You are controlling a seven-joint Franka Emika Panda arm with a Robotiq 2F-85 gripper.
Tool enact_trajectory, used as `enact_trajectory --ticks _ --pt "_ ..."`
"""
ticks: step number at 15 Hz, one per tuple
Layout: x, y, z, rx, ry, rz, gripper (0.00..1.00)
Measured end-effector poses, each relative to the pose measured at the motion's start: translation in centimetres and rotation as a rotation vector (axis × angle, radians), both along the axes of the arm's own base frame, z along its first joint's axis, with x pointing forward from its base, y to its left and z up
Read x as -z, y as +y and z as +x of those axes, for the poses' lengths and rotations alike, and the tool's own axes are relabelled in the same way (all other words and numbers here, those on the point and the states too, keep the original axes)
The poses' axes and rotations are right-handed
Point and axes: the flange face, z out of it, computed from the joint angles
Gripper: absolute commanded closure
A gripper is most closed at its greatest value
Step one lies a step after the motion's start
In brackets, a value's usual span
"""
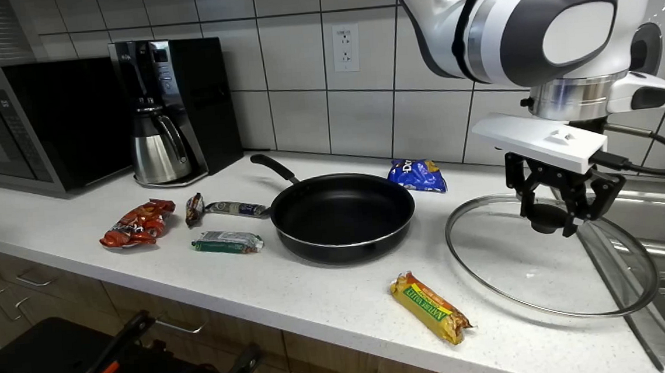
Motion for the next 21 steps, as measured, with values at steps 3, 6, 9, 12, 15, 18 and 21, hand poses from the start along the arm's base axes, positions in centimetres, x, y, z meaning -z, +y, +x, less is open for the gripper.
enact_trajectory --ticks 3,6,9,12,15,18,21 --pt "0.8 0.3 0.2 -0.006 0.008 0.01 0.61" --pt "1.5 0.6 0.5 -0.012 0.016 0.02 0.08" --pt "0.7 0.5 1.2 -0.019 0.003 0.012 0.0" --pt "-1.2 0.1 2.0 -0.025 -0.024 -0.008 0.0" --pt "-3.1 0.3 2.4 -0.04 -0.049 -0.021 0.0" --pt "-5.4 0.8 2.8 -0.064 -0.077 -0.031 0.0" --pt "-8.1 1.7 2.3 -0.098 -0.103 -0.045 0.0"
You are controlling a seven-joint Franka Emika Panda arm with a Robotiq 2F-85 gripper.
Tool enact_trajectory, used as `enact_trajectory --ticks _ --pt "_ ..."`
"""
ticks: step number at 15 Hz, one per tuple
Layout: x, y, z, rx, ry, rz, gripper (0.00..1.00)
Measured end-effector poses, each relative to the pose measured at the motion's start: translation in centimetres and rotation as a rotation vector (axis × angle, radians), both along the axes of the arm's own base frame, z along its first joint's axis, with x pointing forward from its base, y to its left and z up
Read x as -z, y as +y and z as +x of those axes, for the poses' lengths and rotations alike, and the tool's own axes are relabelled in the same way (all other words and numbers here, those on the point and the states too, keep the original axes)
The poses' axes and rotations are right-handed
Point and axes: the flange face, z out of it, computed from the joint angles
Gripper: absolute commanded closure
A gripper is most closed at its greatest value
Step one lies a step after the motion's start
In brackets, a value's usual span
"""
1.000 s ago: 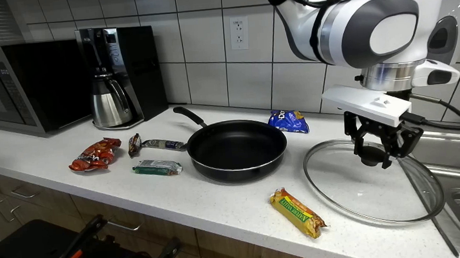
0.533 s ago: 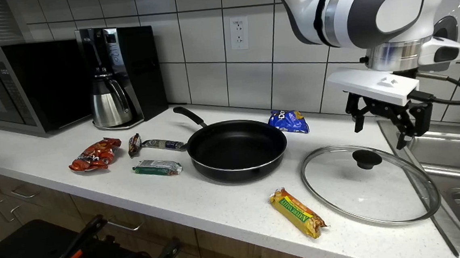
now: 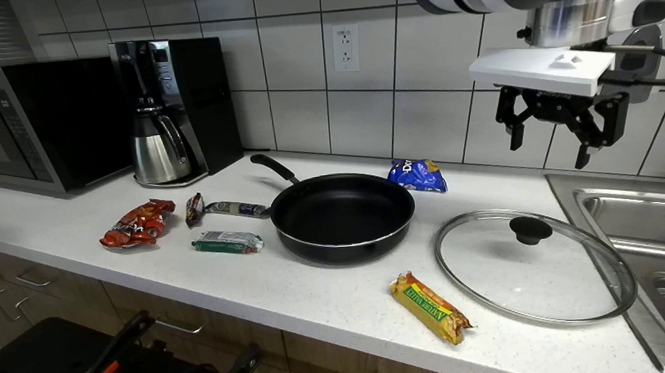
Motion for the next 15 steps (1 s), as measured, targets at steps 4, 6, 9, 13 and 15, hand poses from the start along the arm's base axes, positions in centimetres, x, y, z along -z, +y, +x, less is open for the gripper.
enact_trajectory --ticks 4,6,9,13,15 --pt "-2.7 1.7 -2.0 -0.048 -0.018 -0.006 0.0" --pt "-3.5 2.5 -3.4 -0.054 -0.024 -0.001 0.0" --pt "-4.1 3.2 -5.8 -0.046 -0.026 0.012 0.0" --pt "-4.3 4.4 -9.0 -0.062 -0.018 0.032 0.0" --pt "-4.2 5.5 -10.5 -0.119 0.006 0.048 0.0"
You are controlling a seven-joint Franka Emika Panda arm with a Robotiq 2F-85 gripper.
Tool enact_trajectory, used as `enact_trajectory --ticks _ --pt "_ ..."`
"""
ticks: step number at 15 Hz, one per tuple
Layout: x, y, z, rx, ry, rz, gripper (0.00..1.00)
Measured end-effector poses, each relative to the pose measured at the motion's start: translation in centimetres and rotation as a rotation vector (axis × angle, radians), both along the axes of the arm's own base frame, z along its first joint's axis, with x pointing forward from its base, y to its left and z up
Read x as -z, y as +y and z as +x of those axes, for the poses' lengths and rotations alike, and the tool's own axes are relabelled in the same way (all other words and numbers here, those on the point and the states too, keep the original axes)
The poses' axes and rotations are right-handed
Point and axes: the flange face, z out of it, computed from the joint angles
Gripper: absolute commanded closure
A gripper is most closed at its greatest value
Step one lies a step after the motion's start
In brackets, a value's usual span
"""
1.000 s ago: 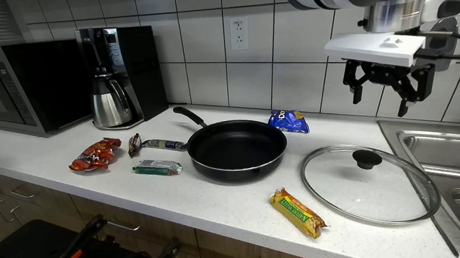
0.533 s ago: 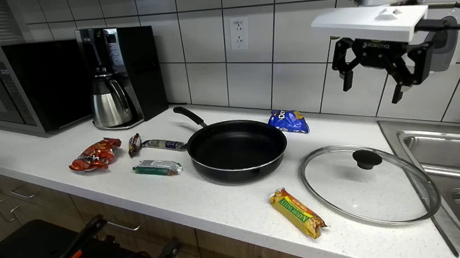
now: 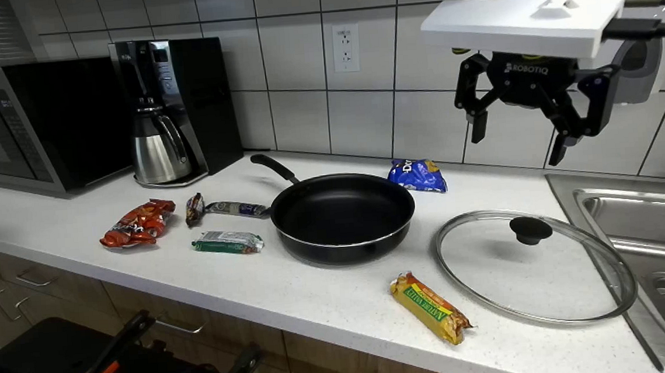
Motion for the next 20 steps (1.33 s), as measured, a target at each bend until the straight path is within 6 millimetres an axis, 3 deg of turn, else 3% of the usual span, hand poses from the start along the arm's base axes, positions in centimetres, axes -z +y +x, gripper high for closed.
enact_trajectory --ticks 5,10,14,20 --pt "1.8 2.7 -3.9 -0.115 0.099 0.033 0.0" --pt "4.4 4.0 -6.9 -0.32 0.204 0.049 0.0" --pt "5.2 4.5 -7.4 -0.443 0.29 0.003 0.0" --pt "5.1 4.8 -7.2 -0.457 0.295 -0.004 0.0"
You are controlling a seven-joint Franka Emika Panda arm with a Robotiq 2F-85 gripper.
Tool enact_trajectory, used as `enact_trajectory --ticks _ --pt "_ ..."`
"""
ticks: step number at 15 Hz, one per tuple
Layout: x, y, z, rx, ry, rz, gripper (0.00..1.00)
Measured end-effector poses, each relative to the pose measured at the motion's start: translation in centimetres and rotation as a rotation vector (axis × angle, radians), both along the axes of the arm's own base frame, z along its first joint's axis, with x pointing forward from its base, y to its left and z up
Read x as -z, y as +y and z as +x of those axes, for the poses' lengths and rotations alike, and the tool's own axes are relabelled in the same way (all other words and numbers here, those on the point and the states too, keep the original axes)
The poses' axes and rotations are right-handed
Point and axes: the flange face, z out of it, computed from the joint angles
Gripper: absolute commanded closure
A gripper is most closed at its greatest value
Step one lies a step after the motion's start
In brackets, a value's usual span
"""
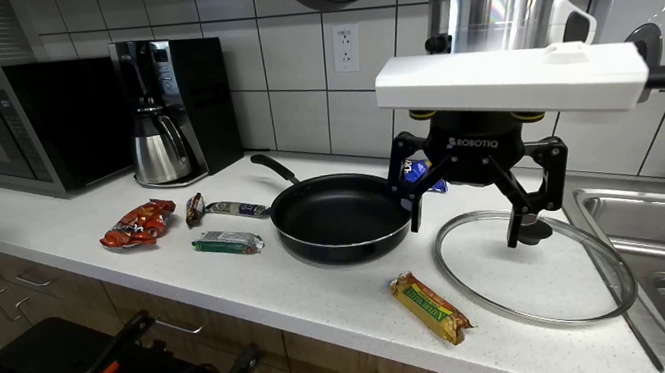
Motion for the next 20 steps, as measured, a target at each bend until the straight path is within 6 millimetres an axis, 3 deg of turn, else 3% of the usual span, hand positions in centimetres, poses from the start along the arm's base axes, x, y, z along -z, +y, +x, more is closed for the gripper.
enact_trajectory --ticks 7,11,20 --pt "-0.2 0.8 1.4 -0.117 -0.027 -0.024 0.0" --pt "0.9 1.7 2.0 -0.246 -0.044 -0.044 0.0" --pt "3.7 1.6 0.5 -0.462 -0.152 -0.022 0.0"
